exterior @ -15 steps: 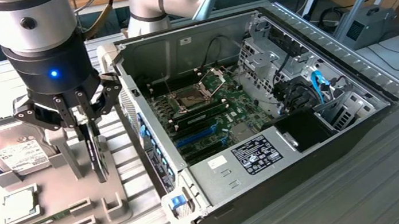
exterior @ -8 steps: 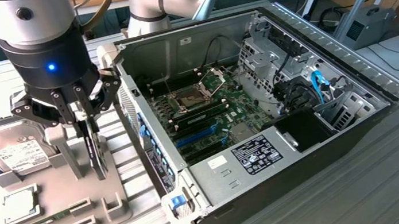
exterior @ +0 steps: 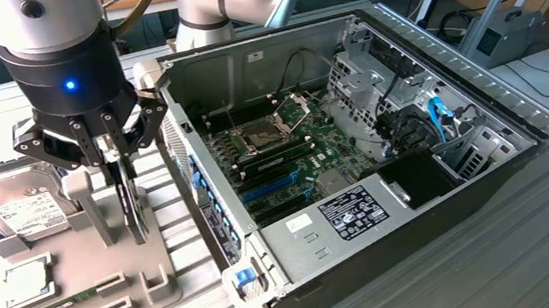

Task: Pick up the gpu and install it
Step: 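Pick up the gpu and move the gpu toward the slot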

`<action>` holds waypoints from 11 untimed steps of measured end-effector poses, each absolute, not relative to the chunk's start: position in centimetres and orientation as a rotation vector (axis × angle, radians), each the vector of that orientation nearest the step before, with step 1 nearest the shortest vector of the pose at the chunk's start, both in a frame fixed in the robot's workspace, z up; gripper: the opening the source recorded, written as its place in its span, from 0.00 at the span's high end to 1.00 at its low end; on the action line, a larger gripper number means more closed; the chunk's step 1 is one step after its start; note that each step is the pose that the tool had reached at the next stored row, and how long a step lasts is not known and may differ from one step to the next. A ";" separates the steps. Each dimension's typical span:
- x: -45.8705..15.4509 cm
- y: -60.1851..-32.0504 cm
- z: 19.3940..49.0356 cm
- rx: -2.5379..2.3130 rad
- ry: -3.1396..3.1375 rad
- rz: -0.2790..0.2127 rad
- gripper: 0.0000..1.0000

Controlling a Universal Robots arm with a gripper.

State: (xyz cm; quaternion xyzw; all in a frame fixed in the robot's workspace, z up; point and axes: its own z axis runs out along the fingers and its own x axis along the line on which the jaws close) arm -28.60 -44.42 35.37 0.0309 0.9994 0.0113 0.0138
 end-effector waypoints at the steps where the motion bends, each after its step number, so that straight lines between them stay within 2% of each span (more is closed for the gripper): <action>1: -28.6 -44.4 35.4 0.096 3.112 0.035 0.74; 11: -28.5 -44.4 36.4 0.096 3.112 0.035 0.74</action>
